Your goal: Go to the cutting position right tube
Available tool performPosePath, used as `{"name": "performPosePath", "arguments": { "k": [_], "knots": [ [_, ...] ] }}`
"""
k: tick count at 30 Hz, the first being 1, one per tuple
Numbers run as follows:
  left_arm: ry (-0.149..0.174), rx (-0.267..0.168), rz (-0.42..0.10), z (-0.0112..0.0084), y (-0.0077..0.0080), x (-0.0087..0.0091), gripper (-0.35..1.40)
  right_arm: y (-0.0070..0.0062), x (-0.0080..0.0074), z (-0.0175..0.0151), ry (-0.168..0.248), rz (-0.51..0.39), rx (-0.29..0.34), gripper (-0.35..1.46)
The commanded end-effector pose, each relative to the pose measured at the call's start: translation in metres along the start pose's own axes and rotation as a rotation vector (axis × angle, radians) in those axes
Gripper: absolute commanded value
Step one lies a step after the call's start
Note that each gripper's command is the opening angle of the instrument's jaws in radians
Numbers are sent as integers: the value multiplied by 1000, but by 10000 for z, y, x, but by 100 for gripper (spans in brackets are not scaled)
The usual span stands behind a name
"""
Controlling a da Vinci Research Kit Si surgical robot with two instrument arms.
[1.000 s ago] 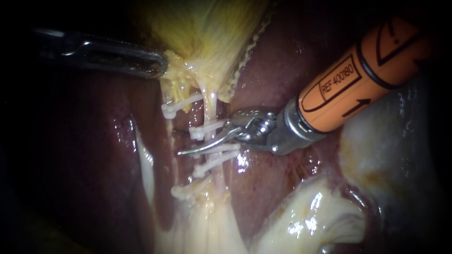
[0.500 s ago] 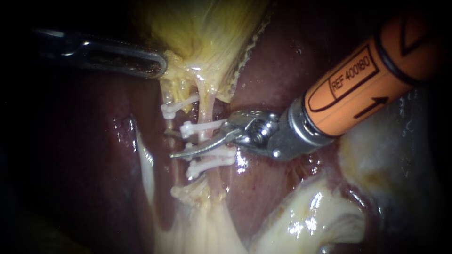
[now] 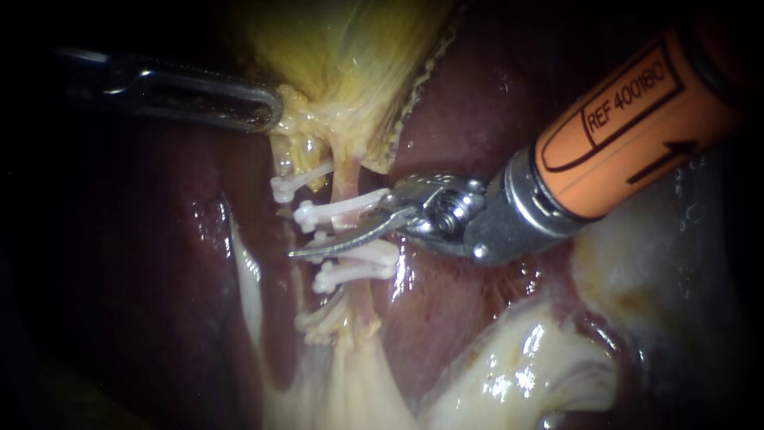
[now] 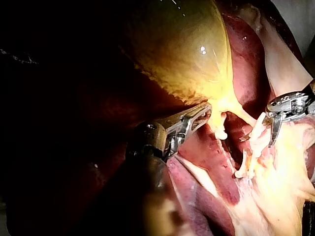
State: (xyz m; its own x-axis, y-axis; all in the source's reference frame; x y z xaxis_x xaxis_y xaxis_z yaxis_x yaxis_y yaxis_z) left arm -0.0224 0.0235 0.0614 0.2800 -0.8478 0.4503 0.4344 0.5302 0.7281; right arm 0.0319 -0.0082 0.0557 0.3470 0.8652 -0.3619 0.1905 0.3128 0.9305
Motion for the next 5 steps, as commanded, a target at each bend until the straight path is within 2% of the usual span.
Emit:
{"name": "performPosePath", "arguments": {
  "k": [1, 5],
  "knots": [
    [0, 0, 0, 0, 0, 0, -35, 1, -1, 1, -1, -1, 0, 145],
    [0, 0, 0, 0, 0, 0, -35, 4, -3, 1, -1, -2, -1, 145]
  ]
}}
